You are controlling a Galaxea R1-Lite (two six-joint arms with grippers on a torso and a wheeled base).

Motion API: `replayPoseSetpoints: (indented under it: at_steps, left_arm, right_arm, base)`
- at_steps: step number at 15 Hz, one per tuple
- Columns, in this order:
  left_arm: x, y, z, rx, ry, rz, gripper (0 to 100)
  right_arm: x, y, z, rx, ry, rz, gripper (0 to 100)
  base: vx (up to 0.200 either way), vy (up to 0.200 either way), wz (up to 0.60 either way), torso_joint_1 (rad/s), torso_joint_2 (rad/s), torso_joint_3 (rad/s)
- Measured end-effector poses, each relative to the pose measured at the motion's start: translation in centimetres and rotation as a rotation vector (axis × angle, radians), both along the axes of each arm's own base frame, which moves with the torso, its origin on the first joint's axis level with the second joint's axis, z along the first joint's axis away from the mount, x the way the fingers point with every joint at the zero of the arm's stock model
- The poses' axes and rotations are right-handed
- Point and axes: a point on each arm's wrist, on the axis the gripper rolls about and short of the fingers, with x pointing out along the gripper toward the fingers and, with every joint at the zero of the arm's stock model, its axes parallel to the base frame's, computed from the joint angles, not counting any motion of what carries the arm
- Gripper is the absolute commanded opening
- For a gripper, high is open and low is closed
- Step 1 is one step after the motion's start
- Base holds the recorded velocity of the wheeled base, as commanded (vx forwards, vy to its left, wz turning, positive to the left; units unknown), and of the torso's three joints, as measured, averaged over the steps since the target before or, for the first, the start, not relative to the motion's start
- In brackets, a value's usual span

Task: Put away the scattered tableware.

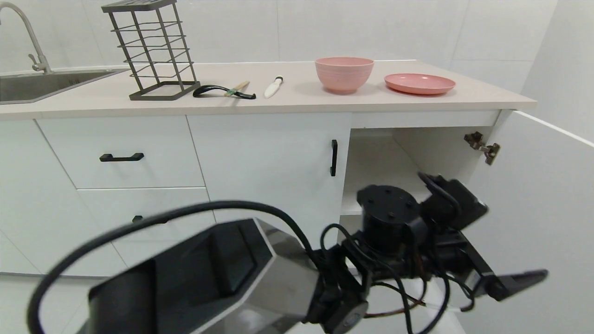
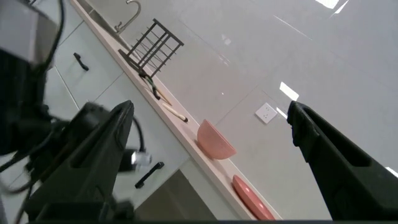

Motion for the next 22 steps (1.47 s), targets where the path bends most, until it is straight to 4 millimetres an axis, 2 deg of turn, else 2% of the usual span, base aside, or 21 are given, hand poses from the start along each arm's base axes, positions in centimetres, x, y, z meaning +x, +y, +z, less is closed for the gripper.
replayPoseSetpoints:
  at_steps: [3,5,8,10,12,14,18,22]
  left_arm:
    - [1.9,6.1,3.8,-0.023,-0.015,0.105,100]
    - [2.4,11.2,7.5,-0.066,-0.047,0.188,100]
    - [1.9,18.7,12.2,-0.131,-0.106,0.319,100]
    - [1.2,23.7,13.3,-0.132,-0.145,0.427,100]
    - [0.1,28.6,13.3,-0.097,-0.188,0.559,100]
    - [-1.8,32.4,12.0,-0.051,-0.187,0.663,100]
    - [-7.3,37.3,8.1,0.024,-0.117,0.823,100]
    - [-12.5,41.1,7.3,-0.015,-0.196,1.025,100]
  right_arm:
    - [-0.7,0.2,-0.7,0.001,0.006,0.010,100]
    - [-1.2,0.3,-1.0,-0.001,0.001,0.018,100]
    - [-2.1,0.6,-1.1,-0.009,-0.026,0.043,100]
    - [-2.6,0.7,-1.7,-0.008,-0.019,0.059,100]
    - [-3.2,0.8,-2.3,-0.008,-0.016,0.076,100]
    - [-3.5,0.9,-2.9,-0.003,0.013,0.089,100]
    - [-3.9,0.9,-5.1,0.026,0.178,0.087,100]
    - [-6.0,1.2,-7.2,0.039,0.280,0.104,100]
  base:
    - [0.000,0.000,0.00,0.000,0.00,0.000]
    - [0.000,0.000,0.00,0.000,0.00,0.000]
    - [0.000,0.000,0.00,0.000,0.00,0.000]
    - [0.000,0.000,0.00,0.000,0.00,0.000]
    - [0.000,0.000,0.00,0.000,0.00,0.000]
    - [0.000,0.000,0.00,0.000,0.00,0.000]
    - [0.000,0.000,0.00,0.000,0.00,0.000]
    - [0.000,0.000,0.00,0.000,0.00,0.000]
